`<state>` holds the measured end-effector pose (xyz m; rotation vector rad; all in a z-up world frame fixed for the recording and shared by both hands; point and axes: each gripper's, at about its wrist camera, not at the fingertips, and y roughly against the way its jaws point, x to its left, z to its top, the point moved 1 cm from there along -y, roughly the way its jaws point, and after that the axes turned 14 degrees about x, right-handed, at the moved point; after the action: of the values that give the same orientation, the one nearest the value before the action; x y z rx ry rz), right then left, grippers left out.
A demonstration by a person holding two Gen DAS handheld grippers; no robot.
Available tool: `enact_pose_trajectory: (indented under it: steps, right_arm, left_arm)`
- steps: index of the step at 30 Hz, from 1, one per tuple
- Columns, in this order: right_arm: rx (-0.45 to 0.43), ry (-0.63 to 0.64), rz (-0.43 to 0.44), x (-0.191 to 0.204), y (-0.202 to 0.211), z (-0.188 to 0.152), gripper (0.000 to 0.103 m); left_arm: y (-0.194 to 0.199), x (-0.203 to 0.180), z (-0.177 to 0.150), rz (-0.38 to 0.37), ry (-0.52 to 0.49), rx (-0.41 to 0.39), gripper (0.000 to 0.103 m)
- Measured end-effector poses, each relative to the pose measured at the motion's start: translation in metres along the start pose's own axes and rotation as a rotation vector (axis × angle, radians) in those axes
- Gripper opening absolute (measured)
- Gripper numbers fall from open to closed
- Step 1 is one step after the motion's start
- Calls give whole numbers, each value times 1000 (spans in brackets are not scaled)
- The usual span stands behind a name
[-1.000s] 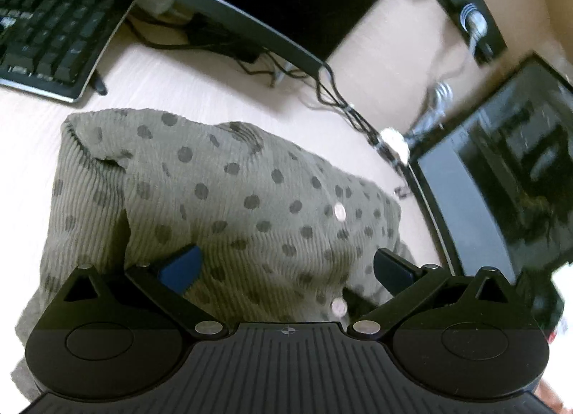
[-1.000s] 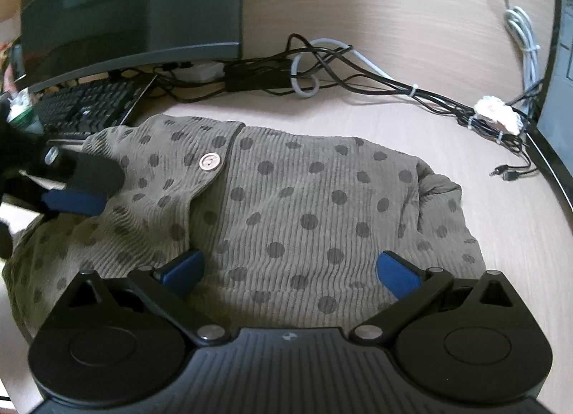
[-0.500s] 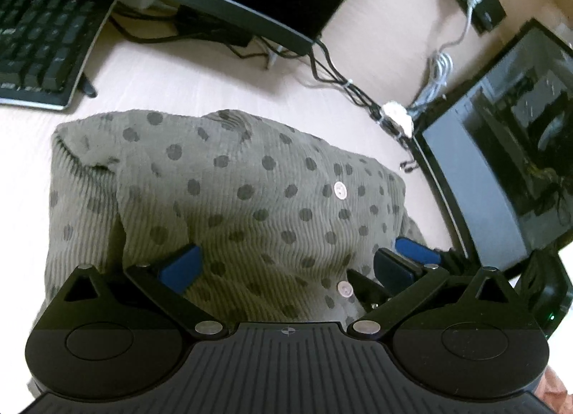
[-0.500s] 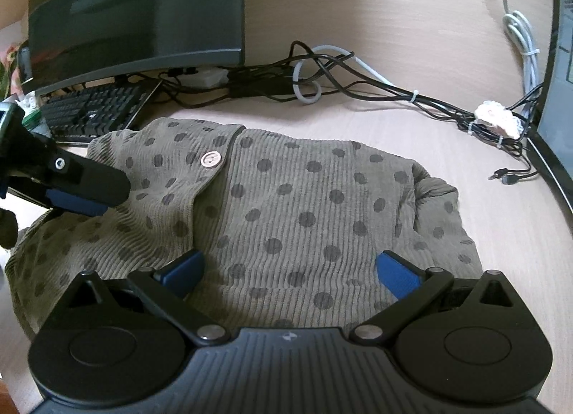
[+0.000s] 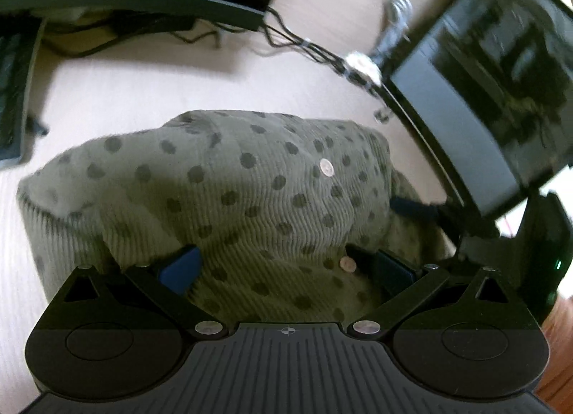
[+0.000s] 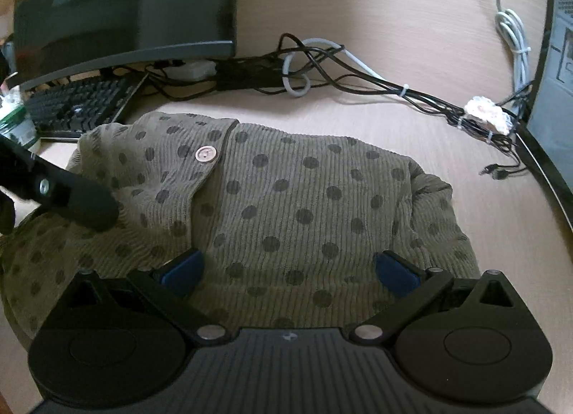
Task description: Fold clothes
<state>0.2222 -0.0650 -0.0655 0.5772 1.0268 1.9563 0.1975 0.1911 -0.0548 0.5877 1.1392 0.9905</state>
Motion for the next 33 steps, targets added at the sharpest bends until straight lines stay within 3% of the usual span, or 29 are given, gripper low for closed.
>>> enact_pose_trajectory:
  steps: [2,6,13,16,18,21,25,29,31,33]
  right_arm:
    - [9,-18,-16,3,1,0,103]
    - [3,-69,-59,9,3,-5,103]
    - [-9,-86,-17,4,4,-3,103]
    - [-1,-33,8,-3,4,-6,103]
    - [14,-8,26,-10,4,-6,103]
    - [45,4,26,-23,10,-2,103]
    - [25,31,-76,-29,28,-2,103]
    - [-43,52,-10,-24,51,3,103]
    - [-16,58,87,-18,51,4,103]
    - [10,87,118,-6,43,-2,103]
  left_arm:
    - [-1,3,4,-18,-14,12,103]
    - [-2,7,7,-39,57,-7,103]
    - [-2,-2,-7,33,132,-109,103]
    - [6,-6,-14,73,168,-136,103]
    - [17,-7,-24,109,210,-170,103]
    - [39,-14,-39,230,261,-233,103]
    - [64,-29,-55,383,242,-317,103]
    - [62,-41,-54,312,210,-328,103]
    - [46,-43,-48,284,209,-302,103]
    - [30,-45,-41,262,211,-272,103]
